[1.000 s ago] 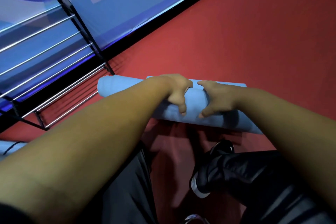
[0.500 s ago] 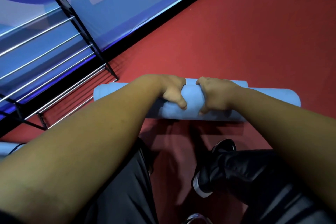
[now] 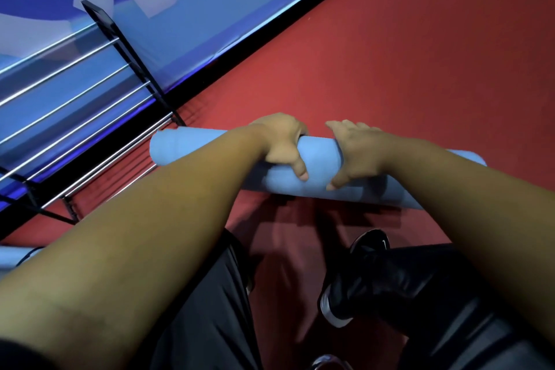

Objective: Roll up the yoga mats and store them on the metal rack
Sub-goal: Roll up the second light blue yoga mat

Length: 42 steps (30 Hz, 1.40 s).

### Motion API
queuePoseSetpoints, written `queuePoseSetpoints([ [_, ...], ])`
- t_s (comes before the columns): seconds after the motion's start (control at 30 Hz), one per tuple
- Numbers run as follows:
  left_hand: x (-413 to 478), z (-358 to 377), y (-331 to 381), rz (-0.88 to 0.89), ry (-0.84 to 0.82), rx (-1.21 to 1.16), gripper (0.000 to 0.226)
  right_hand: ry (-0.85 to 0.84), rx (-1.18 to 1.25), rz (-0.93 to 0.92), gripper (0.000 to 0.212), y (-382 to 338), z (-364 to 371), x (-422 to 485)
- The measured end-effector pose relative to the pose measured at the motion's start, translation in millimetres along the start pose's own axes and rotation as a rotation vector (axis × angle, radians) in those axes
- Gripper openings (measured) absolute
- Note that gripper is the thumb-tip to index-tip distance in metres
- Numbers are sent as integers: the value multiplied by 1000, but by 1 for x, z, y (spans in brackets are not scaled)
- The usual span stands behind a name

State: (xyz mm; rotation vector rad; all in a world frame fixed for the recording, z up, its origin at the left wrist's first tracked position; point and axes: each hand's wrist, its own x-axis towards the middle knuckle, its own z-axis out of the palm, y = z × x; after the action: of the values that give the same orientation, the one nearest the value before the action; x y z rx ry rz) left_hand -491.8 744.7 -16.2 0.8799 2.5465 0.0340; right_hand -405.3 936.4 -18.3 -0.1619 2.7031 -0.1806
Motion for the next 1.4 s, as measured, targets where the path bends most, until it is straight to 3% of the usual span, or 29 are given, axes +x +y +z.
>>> queuePoseSetpoints([
  [0.1,-3,-1,-6,-71,-35,-140,62,30,-126,7,157,0,10,1],
  [0.23,-5,0,-9,-98,-86,-214,63,87,-106,-2,135,0,12,7],
  [0.4,-7,3,-11,-87,-177,-164,66,32,24,9,119,1,7,8],
  [0.6,-3,6,1,-60,-161,136,129,-38,198,4,84,5,4,7],
  [0.73,-1,7,9,4,-110,193,109,-77,260,9,75,5,1,4],
  [0.87,-2,6,10,-10,-109,102,81,-141,248,10,82,6,4,2],
  [1.03,-5,-2,-1,-58,-164,-58,66,-44,-59,-5,144,-4,15,1],
  [1.1,-9,-5,-5,-78,-195,-135,64,1,-123,-36,151,-9,21,0],
  [1.23,-13,-6,-10,-114,-238,-174,64,87,-158,-62,131,-18,22,2],
  [1.4,-17,-3,-11,-90,-262,-155,66,6,5,-63,108,-20,14,8],
])
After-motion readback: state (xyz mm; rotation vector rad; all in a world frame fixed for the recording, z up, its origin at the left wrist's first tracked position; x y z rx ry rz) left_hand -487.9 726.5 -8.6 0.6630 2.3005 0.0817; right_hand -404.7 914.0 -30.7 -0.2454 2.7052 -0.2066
